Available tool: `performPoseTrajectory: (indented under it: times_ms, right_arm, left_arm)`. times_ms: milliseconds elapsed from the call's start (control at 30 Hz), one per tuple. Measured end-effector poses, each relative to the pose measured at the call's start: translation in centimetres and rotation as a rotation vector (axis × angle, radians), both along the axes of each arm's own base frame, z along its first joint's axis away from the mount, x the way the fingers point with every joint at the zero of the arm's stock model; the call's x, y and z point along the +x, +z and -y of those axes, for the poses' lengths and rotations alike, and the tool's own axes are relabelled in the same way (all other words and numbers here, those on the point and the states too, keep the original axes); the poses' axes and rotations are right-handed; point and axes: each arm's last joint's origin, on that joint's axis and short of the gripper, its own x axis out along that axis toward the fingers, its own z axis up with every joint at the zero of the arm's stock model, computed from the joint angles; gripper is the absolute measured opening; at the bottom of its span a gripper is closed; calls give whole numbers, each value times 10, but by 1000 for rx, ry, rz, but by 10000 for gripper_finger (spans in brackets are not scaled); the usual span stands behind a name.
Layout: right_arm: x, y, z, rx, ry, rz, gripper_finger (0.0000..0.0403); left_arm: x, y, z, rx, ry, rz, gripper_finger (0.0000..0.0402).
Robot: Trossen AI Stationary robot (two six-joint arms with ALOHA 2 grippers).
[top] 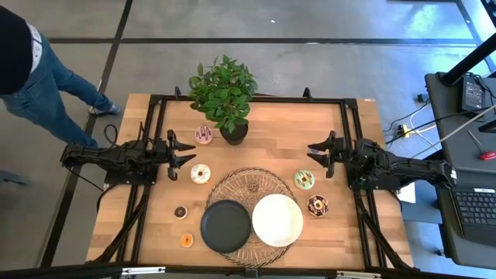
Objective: Pick & Place donuts
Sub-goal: Put the large white donut on the black plate
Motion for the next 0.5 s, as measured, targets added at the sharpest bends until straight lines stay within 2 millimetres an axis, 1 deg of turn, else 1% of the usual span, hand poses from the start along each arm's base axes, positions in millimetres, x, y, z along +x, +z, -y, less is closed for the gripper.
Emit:
performPoseTrajectory:
  times_ms: [233,400,500]
  right_arm:
    - [3,-5,1,-14,3,-63,173]
    - [4,-8,1,56,-7,-80,173]
    - [5,-9,1,68,-9,-88,173]
  left_arm:
    - [0,0,0,-33,-3,7,143]
    - [0,0,0,-43,2,9,143]
    - [0,0,0,-49,1,5,143]
